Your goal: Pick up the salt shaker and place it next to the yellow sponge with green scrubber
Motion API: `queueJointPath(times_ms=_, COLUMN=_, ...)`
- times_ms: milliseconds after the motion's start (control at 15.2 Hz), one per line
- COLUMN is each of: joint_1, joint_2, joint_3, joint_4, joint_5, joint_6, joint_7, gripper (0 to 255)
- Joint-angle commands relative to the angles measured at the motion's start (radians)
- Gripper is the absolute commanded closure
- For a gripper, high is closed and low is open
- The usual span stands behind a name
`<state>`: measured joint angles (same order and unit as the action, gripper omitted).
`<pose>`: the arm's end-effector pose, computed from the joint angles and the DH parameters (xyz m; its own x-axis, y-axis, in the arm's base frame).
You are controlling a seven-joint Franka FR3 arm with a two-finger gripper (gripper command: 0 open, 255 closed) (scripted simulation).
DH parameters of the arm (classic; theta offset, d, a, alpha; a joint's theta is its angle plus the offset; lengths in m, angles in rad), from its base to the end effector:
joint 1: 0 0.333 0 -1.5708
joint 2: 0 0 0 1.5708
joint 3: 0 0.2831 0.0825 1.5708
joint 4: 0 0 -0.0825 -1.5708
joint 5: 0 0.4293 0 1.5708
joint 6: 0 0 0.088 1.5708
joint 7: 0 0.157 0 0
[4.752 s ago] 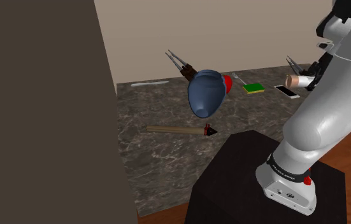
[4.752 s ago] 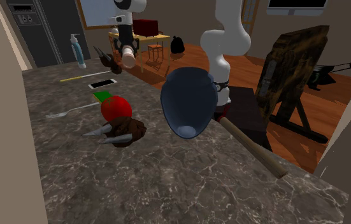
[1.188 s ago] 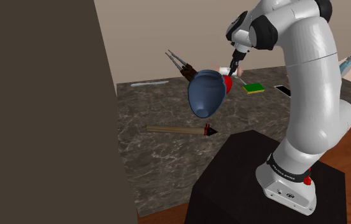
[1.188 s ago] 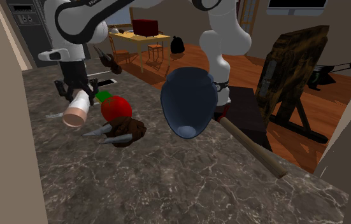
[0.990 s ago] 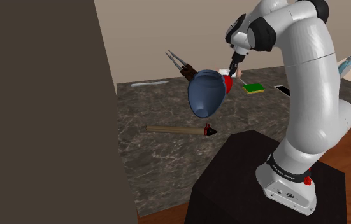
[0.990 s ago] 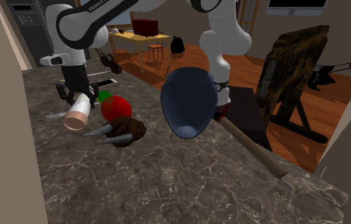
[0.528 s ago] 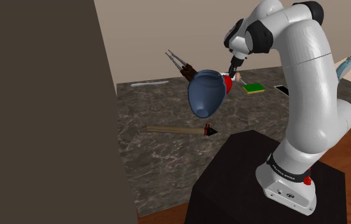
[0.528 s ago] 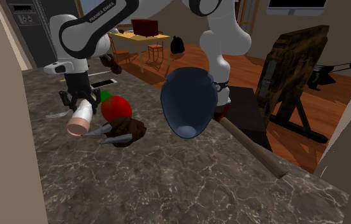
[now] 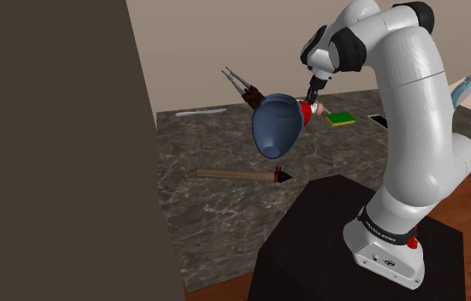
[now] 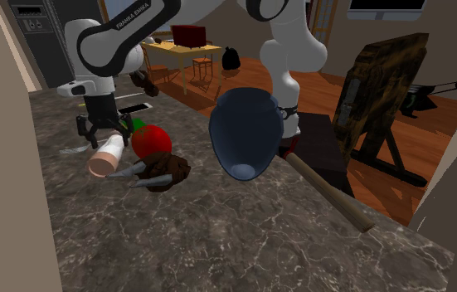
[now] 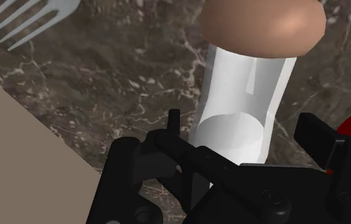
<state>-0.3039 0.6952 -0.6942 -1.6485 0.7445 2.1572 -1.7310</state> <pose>0.4472 -0.5460 0.1786 0.8917 0.4107 0.1905 0.4144 -0.9098 0.0219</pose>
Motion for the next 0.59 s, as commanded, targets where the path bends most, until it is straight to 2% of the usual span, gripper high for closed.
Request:
queueJointPath(times_ms=0, joint_1=0.0, joint_2=0.0, joint_3=0.0, joint_4=0.0, joint_5=0.0, joint_6=0.0, joint_7=0.0, gripper=0)
queueJointPath(times_ms=330, joint_1=0.019, joint_2=-0.074, joint_3=-0.046, joint_4=0.006, joint_5=-0.058, joint_6=-0.071, joint_7=0.029, gripper=0)
queueJointPath(times_ms=528, joint_1=0.019, joint_2=-0.074, joint_3=-0.046, joint_4=0.006, joint_5=-0.058, joint_6=-0.071, joint_7=0.029, gripper=0)
